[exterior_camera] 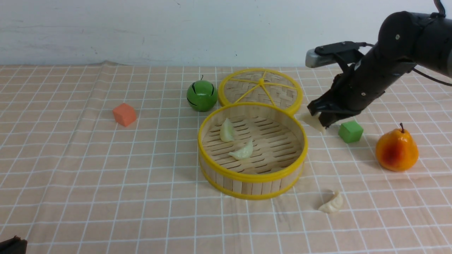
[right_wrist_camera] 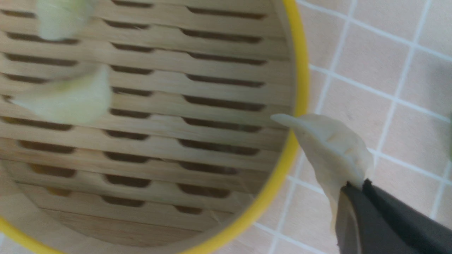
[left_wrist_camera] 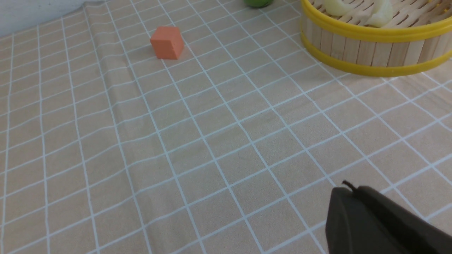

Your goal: Put the dumplings into the steamer on the table with the brown tablecloth.

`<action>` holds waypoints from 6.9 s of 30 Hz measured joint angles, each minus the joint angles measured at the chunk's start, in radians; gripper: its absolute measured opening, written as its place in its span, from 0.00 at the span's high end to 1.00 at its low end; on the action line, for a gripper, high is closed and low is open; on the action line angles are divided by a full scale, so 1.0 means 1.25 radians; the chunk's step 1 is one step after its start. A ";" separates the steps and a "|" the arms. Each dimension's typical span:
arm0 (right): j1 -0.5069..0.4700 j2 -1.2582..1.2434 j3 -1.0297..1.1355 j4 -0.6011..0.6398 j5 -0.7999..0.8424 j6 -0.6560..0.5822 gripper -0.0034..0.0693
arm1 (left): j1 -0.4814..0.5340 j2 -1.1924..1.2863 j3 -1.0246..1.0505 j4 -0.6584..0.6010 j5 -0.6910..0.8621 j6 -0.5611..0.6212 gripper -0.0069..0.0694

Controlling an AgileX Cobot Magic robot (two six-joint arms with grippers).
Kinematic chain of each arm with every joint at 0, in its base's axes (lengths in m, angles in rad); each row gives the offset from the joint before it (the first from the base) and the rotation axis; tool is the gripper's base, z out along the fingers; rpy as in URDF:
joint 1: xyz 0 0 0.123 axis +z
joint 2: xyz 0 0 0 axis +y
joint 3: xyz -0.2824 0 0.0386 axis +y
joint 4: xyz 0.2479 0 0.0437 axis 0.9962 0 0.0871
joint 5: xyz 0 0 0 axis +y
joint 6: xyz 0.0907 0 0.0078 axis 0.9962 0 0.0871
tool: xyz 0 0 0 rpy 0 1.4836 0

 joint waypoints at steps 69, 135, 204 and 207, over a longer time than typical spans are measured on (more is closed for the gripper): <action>0.083 -0.090 0.441 -0.174 -0.208 0.366 0.76 | 0.000 -0.007 0.000 -0.003 -0.036 -0.001 0.89; 0.131 -1.184 1.118 -0.557 -0.742 0.422 0.98 | 0.000 -0.007 0.001 -0.001 -0.104 -0.001 0.86; -0.076 -1.572 1.356 -0.151 -0.387 0.329 0.92 | 0.000 -0.007 0.001 -0.001 -0.104 -0.001 0.77; -0.076 -1.572 1.356 -0.151 -0.387 0.329 0.92 | 0.000 -0.008 0.003 -0.001 -0.105 -0.001 0.76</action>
